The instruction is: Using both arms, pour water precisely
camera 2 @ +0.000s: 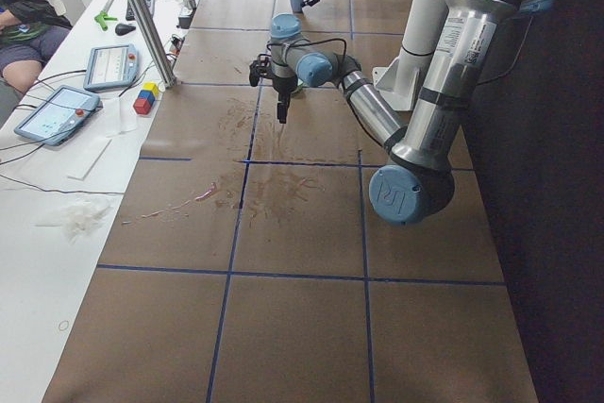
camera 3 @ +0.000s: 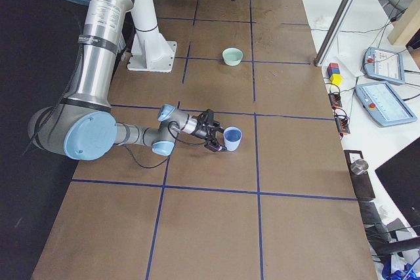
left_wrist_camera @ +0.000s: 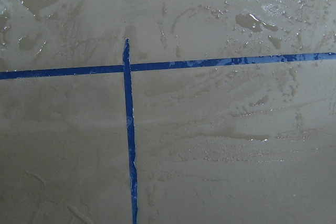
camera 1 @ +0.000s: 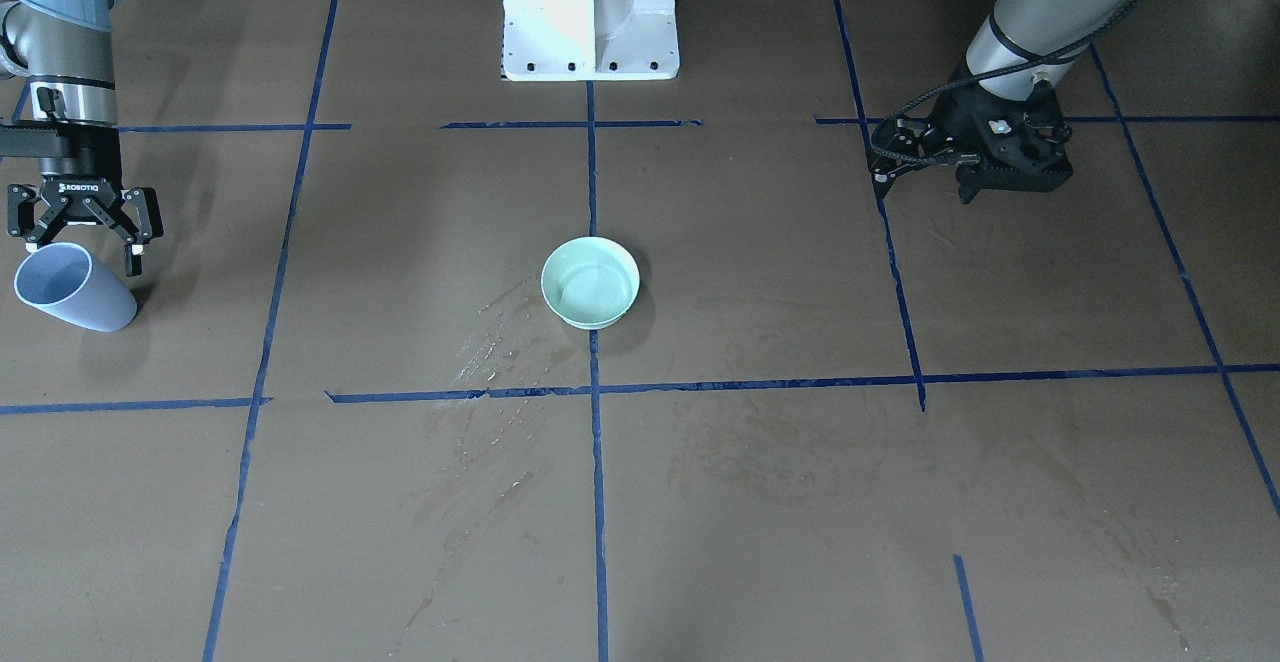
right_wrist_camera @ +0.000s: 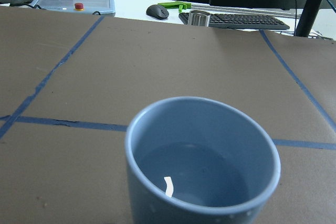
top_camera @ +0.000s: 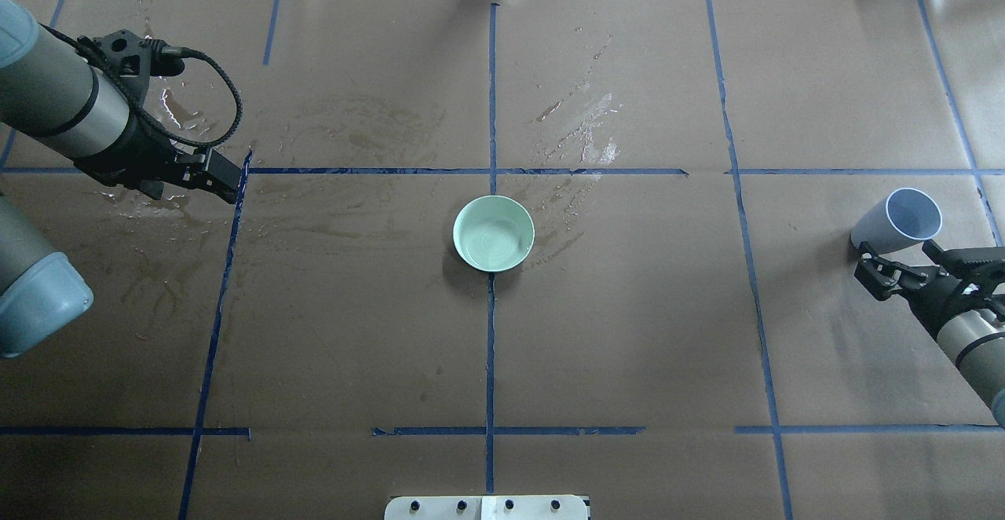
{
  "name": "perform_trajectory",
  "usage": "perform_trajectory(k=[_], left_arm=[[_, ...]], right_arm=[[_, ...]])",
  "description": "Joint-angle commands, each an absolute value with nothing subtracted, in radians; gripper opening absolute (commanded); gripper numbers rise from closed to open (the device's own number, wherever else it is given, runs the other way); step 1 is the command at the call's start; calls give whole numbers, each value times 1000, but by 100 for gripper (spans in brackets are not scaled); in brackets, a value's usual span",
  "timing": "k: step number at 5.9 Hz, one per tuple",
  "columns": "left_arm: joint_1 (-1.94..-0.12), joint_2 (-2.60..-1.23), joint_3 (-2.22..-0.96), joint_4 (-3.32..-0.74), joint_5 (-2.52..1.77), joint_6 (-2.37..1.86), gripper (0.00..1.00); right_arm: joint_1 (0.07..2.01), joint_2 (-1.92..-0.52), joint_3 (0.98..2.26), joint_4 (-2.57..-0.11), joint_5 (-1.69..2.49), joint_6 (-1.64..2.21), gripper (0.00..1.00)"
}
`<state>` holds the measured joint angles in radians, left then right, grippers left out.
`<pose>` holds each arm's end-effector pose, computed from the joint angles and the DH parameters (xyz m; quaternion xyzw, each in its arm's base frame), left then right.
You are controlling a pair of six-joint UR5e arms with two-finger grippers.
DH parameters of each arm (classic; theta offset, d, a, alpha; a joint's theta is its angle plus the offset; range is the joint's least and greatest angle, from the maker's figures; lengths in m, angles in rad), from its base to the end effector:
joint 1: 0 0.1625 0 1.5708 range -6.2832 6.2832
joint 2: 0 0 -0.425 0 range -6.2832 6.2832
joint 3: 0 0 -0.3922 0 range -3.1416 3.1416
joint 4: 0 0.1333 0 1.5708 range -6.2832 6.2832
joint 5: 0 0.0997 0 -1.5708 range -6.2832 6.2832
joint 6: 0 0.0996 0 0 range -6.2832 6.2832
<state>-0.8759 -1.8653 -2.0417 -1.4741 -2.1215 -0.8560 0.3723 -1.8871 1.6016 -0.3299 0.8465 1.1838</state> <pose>0.2815 -0.4645 0.3023 0.0457 0.4045 0.0158 0.9133 -0.2653 -0.3175 0.6385 0.4515 -0.2827 0.1568 0.8316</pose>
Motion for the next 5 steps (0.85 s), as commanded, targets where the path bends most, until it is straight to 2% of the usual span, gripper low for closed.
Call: perform_trajectory(k=[1,5], left_arm=[[-874,-1865,-2042,-1474,-2121,-856,100],[-874,-1864,-2043,-1474,-2121,-856,100]], right_arm=[[374,-1881,1598,-330,836,1175,100],[379,-1879,1600,-330,798,1169,100]])
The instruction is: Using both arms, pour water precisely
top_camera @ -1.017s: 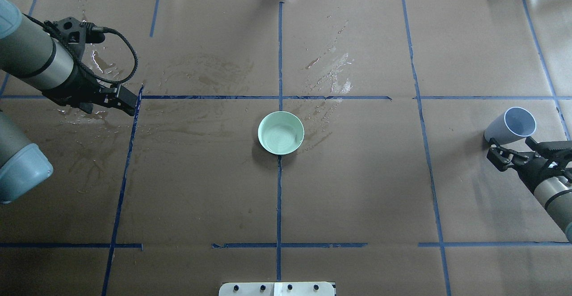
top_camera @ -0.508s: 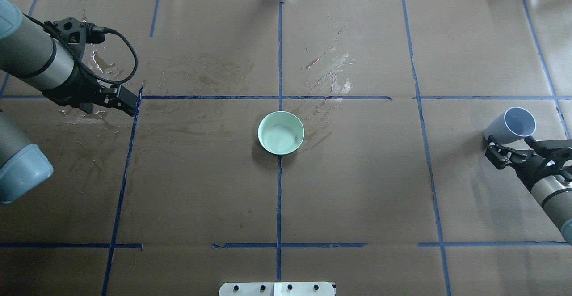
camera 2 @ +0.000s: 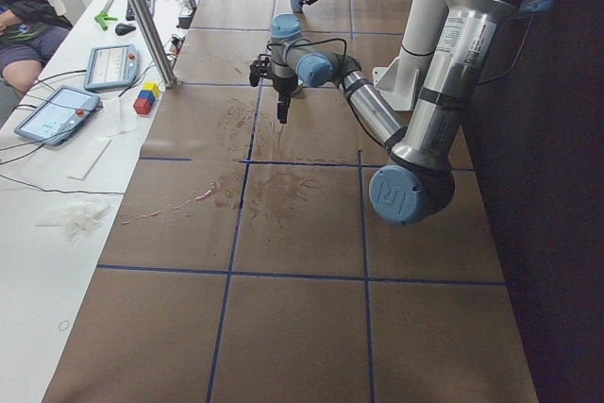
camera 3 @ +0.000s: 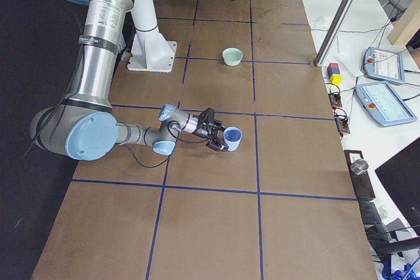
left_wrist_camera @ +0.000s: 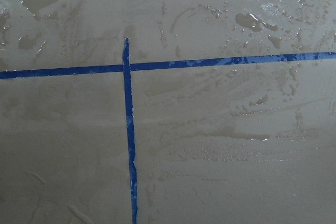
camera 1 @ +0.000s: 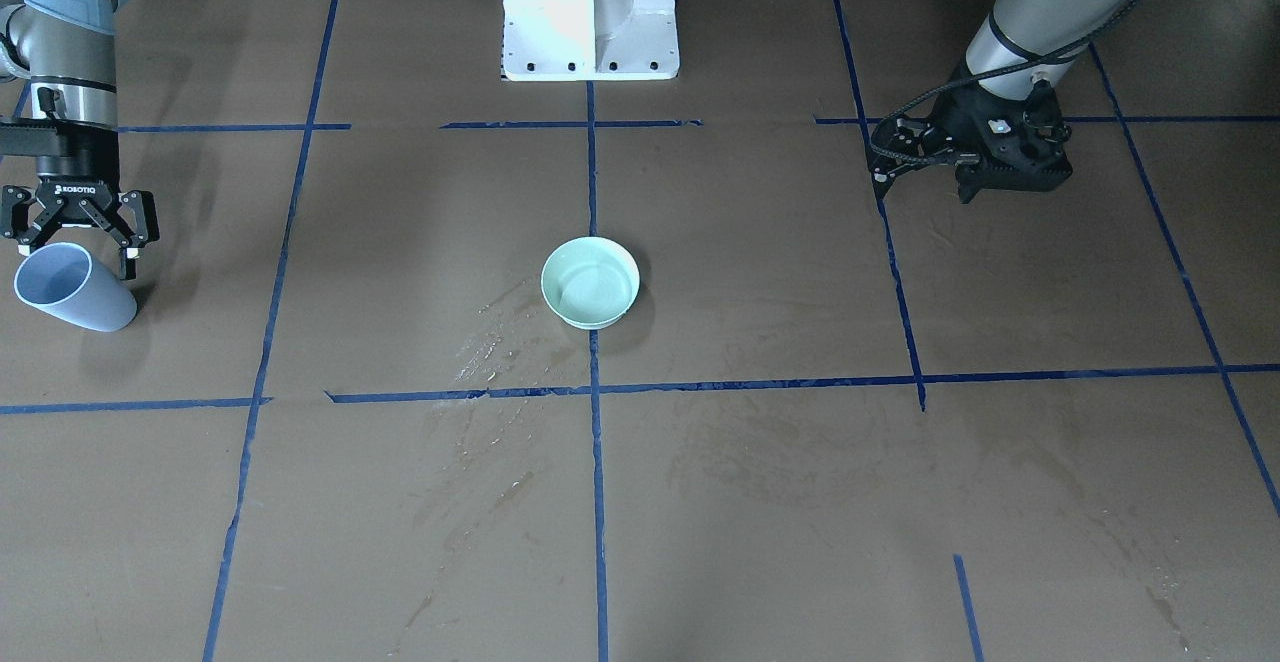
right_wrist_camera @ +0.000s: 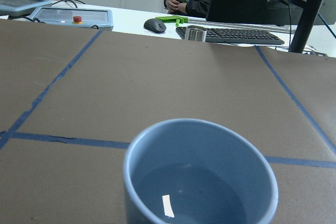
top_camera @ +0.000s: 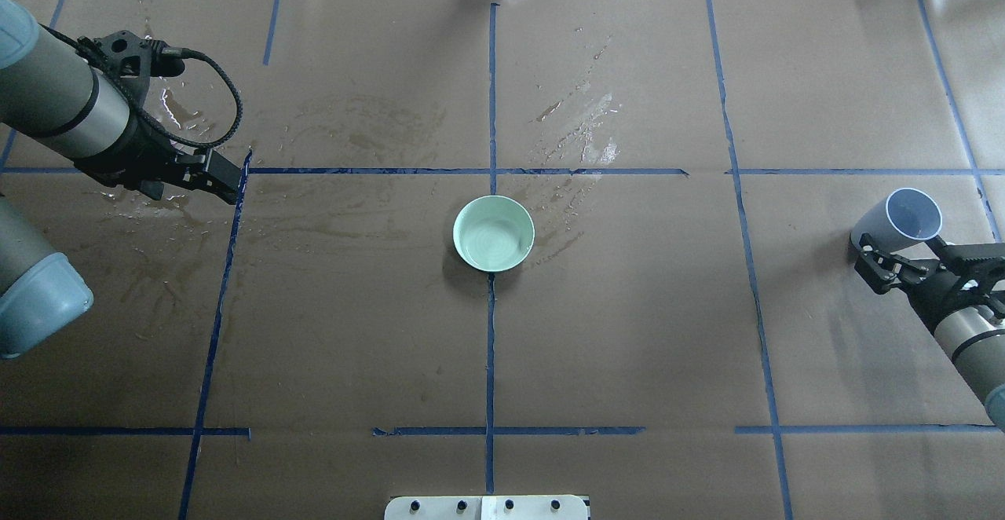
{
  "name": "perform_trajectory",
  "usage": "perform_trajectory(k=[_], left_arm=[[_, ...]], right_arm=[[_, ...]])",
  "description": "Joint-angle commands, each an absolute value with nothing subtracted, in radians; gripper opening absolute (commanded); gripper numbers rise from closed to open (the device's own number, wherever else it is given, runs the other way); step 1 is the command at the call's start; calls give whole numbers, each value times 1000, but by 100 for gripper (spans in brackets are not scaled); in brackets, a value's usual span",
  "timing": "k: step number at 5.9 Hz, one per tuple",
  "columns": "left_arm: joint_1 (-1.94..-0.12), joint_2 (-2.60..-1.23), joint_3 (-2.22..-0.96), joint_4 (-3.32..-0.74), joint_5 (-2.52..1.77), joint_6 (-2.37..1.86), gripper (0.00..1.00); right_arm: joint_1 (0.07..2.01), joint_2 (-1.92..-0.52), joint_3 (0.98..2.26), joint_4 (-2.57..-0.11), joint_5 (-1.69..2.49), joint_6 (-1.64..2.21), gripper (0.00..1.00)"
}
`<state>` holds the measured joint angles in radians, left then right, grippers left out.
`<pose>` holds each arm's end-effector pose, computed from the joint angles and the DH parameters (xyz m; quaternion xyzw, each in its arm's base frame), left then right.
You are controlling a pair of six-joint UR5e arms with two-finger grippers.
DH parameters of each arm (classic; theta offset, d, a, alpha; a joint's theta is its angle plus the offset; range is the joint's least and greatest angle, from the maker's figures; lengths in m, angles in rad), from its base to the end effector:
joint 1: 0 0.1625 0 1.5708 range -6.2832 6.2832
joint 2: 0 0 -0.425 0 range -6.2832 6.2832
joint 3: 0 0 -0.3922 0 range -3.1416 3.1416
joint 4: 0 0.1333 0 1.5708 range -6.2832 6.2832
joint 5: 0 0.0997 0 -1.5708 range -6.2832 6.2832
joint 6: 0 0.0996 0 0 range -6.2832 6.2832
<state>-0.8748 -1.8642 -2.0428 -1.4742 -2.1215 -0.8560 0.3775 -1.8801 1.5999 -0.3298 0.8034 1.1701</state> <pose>0.2817 -0.4638 0.3024 0.0455 0.4045 0.0163 0.9132 -0.2632 -0.3221 0.6351 0.4697 -0.2706 0.1634 0.8243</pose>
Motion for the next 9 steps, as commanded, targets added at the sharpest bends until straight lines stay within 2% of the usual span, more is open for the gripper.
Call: perform_trajectory(k=[1,8,9], left_arm=[[-874,-1864,-2043,-1474,-2121,-856,100],[-874,-1864,-2043,-1474,-2121,-856,100],[-874,-1864,-2043,-1474,-2121,-856,100]], right_arm=[[383,-1878,1600,-330,798,1167,100],[436,-1792,1526,-330,796,1147,98],[439,-1793,1529,-328,793,1150,50]])
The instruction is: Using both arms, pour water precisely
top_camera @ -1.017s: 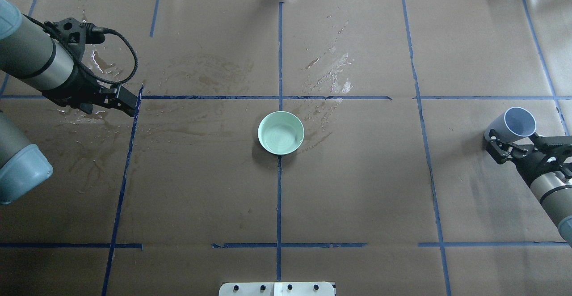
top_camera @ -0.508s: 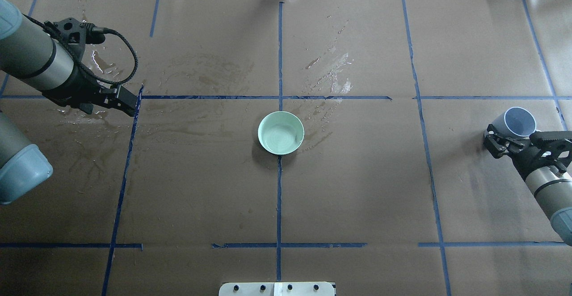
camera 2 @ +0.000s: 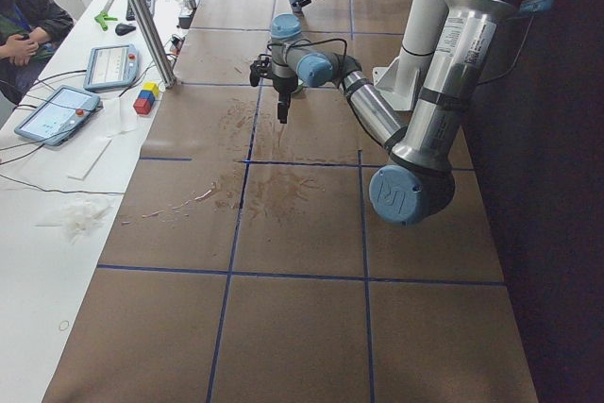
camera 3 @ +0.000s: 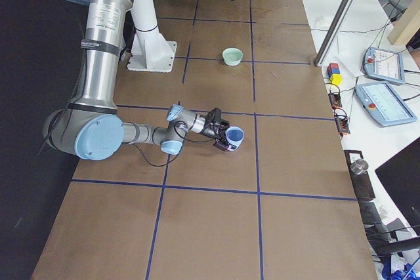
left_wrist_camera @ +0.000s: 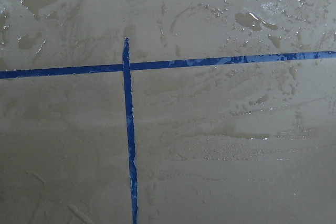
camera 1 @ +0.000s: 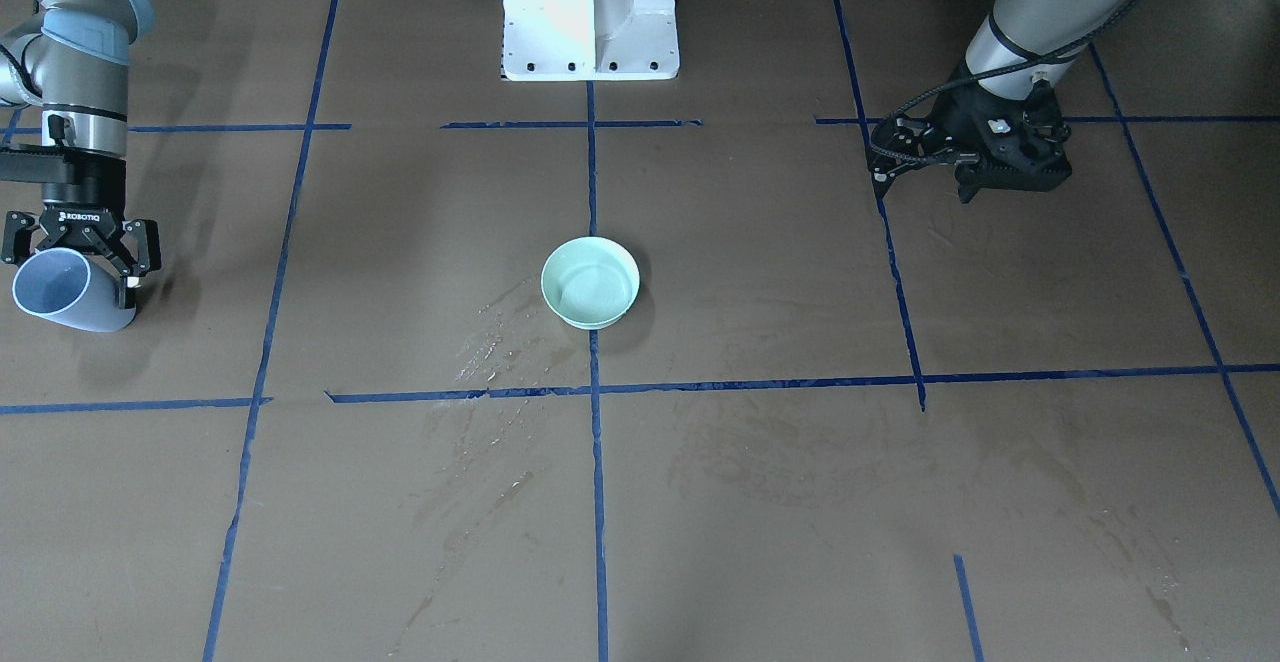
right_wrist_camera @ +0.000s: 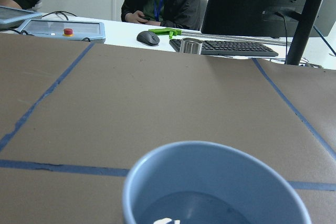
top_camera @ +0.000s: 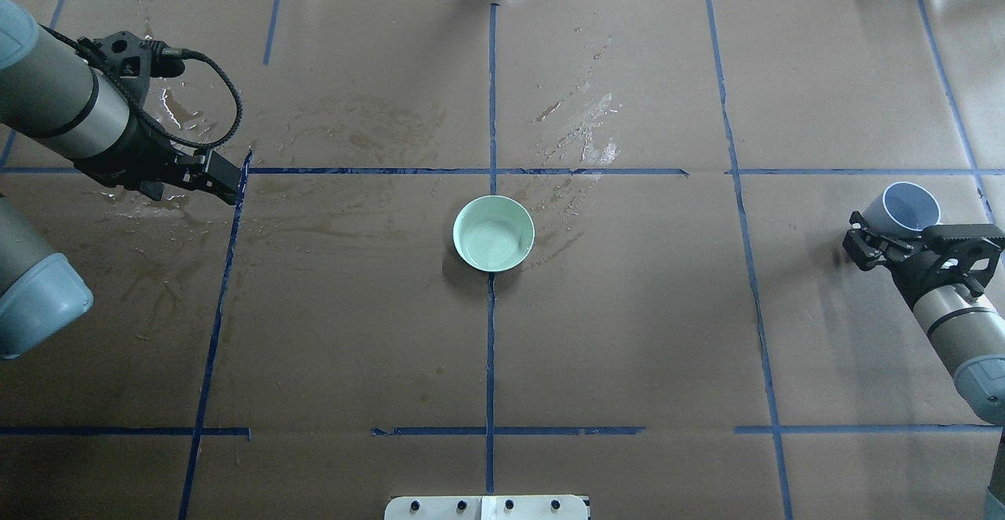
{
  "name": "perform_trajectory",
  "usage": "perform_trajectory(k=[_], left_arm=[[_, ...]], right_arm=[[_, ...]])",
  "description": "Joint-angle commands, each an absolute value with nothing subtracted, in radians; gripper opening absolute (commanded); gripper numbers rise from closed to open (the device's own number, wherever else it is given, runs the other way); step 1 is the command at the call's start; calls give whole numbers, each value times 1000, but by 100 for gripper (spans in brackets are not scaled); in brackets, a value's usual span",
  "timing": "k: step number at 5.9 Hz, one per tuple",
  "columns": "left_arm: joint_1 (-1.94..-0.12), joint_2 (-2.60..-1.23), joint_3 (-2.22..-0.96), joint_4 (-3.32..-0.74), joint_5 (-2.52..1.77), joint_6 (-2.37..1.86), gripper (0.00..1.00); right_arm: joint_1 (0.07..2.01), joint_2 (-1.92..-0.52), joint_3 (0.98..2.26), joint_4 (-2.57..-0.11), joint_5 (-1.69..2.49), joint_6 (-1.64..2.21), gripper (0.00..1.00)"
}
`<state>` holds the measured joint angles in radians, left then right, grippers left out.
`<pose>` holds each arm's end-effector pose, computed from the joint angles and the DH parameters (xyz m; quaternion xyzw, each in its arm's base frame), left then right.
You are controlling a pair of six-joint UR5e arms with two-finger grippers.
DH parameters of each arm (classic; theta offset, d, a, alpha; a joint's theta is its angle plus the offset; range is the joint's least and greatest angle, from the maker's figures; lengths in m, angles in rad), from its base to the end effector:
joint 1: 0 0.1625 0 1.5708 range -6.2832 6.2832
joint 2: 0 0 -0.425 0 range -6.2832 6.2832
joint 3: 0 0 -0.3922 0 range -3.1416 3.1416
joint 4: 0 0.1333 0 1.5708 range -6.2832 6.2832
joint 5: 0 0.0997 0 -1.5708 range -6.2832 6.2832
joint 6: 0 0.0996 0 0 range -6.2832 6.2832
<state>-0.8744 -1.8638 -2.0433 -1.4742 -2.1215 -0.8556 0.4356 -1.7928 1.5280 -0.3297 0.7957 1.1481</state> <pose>0.2818 -0.4636 0.3024 0.0456 0.4046 0.0167 0.9132 -0.2767 -0.3527 0.6370 0.4842 -0.2560 0.1825 0.8165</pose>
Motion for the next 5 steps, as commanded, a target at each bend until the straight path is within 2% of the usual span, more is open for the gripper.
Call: perform_trajectory(k=[1,2,3,5], left_arm=[[-874,-1864,-2043,-1474,-2121,-854,100],[-874,-1864,-2045,-1474,-2121,-854,100],[-874,-1864,-2045,-1474,-2121,-856,100],[-874,-1865,-2045,-1474,-2123,-854,100]], right_arm=[[440,-1795,1534,-328,790,1149,22],[442,-1796,1540,-301,792,1146,11],[442,-1802,1570,-296,795,1109,5],[434,-1786,1662,-296,795,902,6]])
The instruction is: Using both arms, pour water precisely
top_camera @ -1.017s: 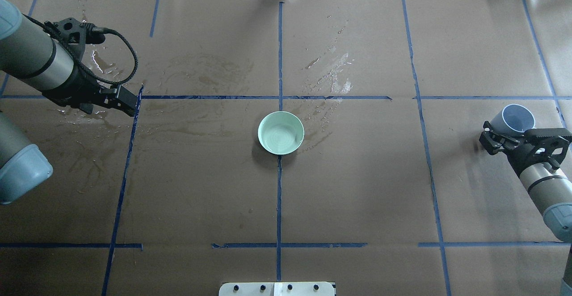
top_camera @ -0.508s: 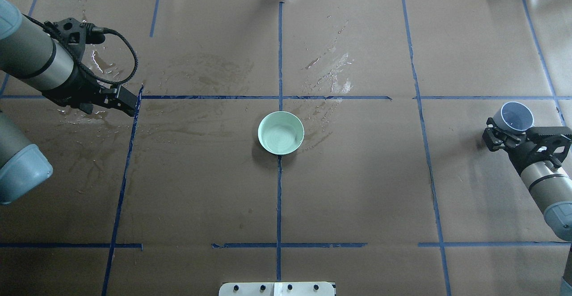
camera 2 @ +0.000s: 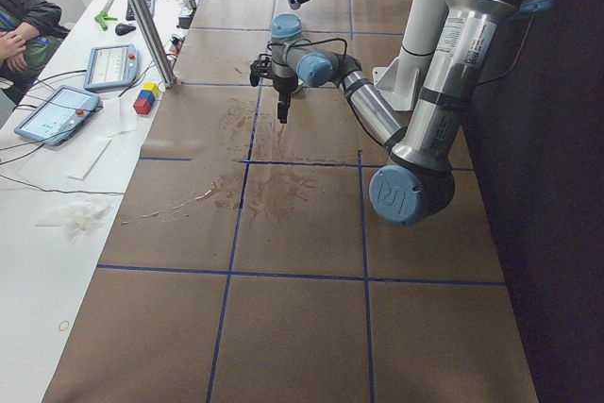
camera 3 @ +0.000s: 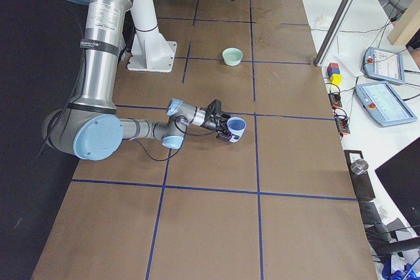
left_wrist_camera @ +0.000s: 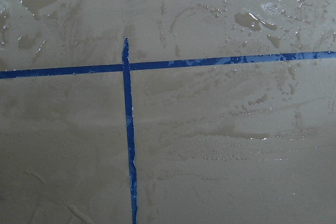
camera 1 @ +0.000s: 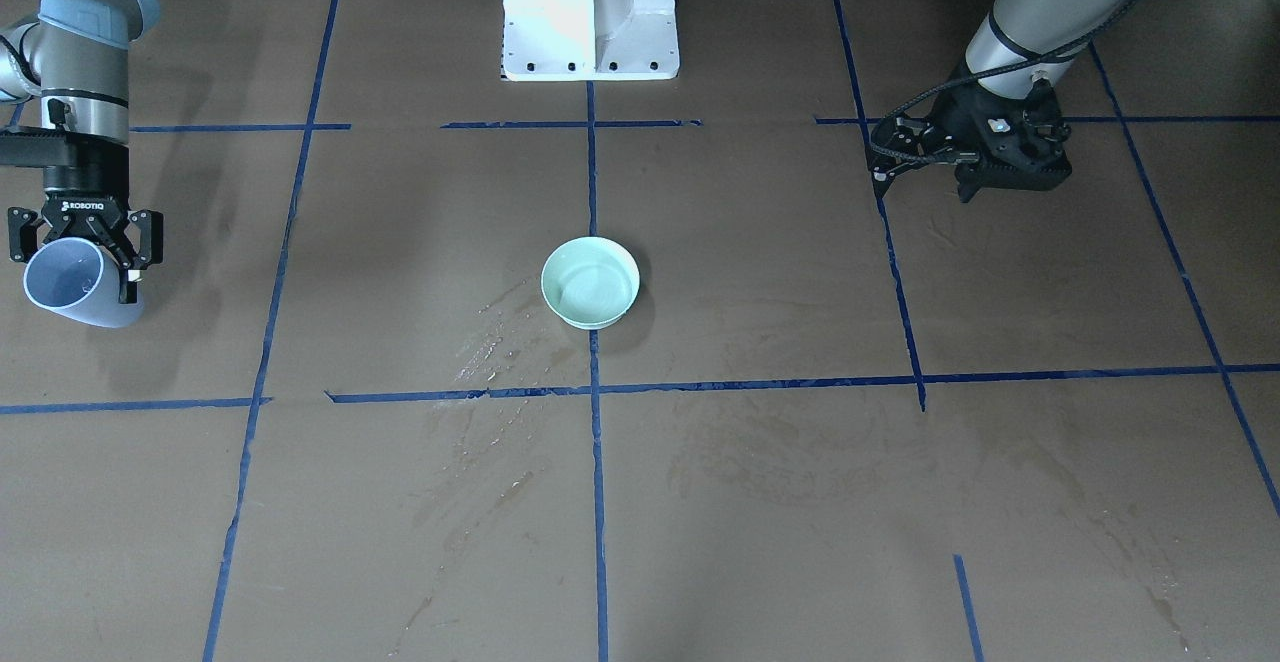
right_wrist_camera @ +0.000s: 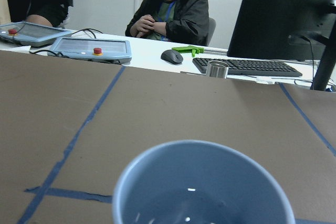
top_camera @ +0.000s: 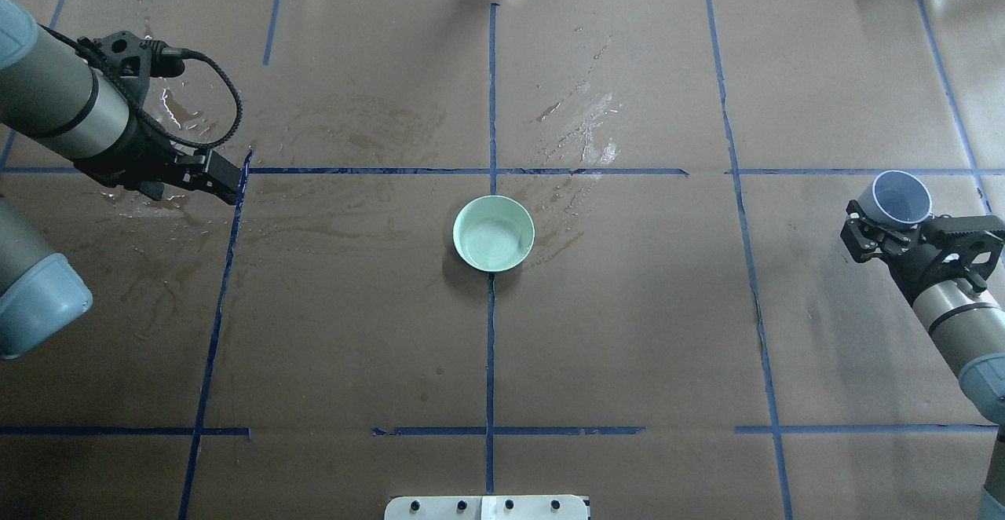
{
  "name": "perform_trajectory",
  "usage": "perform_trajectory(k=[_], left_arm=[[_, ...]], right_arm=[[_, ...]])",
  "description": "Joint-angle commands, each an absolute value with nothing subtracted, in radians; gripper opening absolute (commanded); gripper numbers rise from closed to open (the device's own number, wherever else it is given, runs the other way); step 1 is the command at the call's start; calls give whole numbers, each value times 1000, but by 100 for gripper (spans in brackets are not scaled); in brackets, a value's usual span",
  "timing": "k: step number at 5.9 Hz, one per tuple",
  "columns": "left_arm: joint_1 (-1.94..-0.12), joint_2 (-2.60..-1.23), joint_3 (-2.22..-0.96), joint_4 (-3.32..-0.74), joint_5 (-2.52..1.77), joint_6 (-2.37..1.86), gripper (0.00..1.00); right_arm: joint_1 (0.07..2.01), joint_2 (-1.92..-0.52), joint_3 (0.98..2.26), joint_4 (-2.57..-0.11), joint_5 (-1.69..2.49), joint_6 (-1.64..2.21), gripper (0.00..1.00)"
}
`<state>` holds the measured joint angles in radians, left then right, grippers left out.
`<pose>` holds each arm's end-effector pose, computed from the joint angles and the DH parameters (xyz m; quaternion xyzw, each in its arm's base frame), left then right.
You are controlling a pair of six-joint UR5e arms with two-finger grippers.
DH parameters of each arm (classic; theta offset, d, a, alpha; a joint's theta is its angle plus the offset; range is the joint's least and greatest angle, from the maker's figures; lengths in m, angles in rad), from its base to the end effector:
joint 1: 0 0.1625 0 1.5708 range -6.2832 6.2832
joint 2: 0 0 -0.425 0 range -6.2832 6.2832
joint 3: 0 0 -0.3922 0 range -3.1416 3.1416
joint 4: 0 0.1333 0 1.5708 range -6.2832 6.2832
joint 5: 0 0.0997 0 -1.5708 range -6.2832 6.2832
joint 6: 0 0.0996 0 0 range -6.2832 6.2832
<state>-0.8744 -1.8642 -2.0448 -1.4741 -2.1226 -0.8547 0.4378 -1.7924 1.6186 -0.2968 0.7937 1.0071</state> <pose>0.2816 -0.4632 0.3015 0.0460 0.4054 0.0175 0.9128 -0.2774 -0.3541 0.5883 0.5156 -0.2694 0.1480 0.7998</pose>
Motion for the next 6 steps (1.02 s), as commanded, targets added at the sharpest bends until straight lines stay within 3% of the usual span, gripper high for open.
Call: perform_trajectory(k=[1,4,6], left_arm=[[-874,-1865,-2045,-1474,-2122,-856,100],[-873,-1865,-2052,-1476,-2122,-857,100],[-844,-1867,-2048,-1515,-2120,-919,100]], right_arm=[[436,-1757,1701,-298,802,805,6],[419,-1634,1703,-311,798,649,0],[404,-1458,1721,-573,795,584,0]])
